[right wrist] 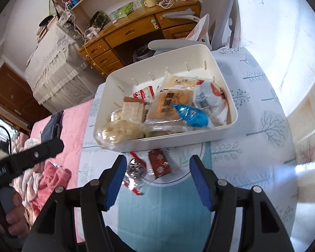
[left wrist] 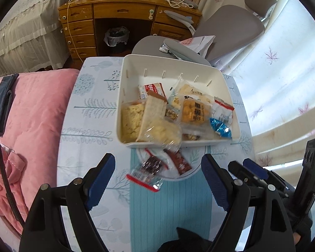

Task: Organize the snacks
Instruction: 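Carry both snacks over the white tray and open both tools to drop them, then lower both open tools toward the two packets left beside the tray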

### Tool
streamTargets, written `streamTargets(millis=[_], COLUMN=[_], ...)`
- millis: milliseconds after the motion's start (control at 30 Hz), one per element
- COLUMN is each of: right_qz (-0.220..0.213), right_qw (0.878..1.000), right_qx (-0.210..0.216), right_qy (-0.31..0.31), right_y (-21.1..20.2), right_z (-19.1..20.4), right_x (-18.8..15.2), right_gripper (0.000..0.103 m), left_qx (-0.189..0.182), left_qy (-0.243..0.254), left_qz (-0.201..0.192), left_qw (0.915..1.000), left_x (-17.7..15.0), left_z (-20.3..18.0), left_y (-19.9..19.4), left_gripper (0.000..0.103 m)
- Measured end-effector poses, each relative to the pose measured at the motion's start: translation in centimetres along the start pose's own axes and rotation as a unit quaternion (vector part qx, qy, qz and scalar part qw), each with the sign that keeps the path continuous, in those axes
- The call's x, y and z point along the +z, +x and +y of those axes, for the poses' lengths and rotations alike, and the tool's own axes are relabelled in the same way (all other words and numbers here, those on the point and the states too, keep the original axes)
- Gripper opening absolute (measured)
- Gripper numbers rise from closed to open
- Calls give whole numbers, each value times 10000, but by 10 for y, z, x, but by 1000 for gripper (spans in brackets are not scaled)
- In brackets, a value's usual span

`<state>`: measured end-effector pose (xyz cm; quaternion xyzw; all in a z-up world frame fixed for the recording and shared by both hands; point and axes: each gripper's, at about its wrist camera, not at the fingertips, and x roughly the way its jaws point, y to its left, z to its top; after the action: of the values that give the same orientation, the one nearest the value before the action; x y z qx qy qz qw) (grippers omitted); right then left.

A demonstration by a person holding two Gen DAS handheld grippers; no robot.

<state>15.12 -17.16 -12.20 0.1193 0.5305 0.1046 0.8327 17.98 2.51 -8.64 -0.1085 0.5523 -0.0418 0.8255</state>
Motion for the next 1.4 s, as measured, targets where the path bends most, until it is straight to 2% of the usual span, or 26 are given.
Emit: streamTargets(millis=[400,533,733,967,1133,1400], right_qz=[-276,-191,-218,-448,-521,-760], right_qw=[9992,9990,9973,9892,9881,9776], right_qx=[-68,-208,-677,-1338,-1331,-1399], right_qy=[286,337,204,-406,-561,-1373], right_y=[1,11,25,45,60,100], right_z=[33,43,53,60,51,39], right_x=[-33,-46,-69,-95,-98,-96], right_gripper=[63,63,63,63,63,63], left_qx=[-52,-43,-137,-228,-390,-480], left_qy=[470,707,1178,1720,1925,1768], left_qz=[245,288,386,595,559,630], left_qw=[9986,9971,9922,9830,9789,9811], left_x=[-43,-47,-49,-54,-56,-58], left_z=[46,59,64,59,51,45], left_y=[-3,2,18,49,73,131], left_gripper=[83,83,83,83,83,83])
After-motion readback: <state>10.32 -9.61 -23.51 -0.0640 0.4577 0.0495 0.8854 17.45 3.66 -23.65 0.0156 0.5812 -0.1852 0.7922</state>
